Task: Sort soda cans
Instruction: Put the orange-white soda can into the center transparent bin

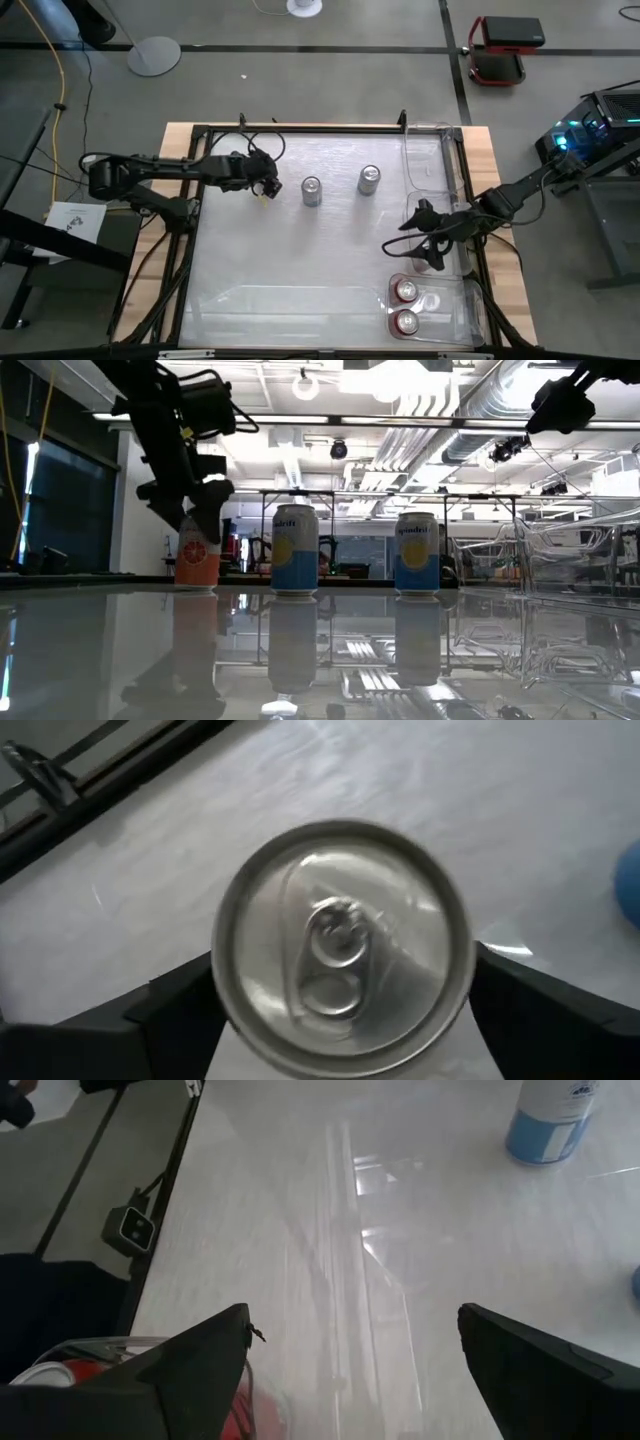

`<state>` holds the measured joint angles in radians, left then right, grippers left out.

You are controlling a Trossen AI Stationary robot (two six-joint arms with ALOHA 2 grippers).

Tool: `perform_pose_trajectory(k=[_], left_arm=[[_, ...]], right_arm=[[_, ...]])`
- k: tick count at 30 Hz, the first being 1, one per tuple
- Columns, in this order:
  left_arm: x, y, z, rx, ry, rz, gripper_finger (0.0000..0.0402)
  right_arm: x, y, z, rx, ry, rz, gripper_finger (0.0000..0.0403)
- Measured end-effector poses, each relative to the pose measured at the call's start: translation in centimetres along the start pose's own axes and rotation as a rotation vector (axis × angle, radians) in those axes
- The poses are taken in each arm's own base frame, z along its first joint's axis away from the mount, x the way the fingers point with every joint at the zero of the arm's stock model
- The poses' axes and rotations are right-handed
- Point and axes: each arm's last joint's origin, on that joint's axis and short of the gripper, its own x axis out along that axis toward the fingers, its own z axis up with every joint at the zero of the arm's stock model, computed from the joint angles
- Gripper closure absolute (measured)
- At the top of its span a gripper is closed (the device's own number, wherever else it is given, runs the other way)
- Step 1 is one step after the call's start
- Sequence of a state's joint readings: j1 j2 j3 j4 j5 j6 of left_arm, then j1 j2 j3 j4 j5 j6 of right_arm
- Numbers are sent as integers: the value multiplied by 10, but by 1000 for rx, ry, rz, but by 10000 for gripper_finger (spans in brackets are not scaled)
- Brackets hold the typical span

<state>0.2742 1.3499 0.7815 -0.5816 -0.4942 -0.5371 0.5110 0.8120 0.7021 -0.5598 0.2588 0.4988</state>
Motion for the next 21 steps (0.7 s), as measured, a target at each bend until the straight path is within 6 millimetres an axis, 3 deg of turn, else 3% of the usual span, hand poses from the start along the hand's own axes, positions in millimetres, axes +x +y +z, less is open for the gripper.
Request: perform_pose_trajectory(k=[9,17,21], left_arm=[[-14,-19,-11,36,4,-111,133],[-55,-59,-46,101,39,-380,126],[-80,-95,-63,116,-48,-627,124]], right_arm=[[-2,2,2,46,7,34,56],[-23,16,26,0,-112,82,56],[-36,22,38,-42,-155,108,56]])
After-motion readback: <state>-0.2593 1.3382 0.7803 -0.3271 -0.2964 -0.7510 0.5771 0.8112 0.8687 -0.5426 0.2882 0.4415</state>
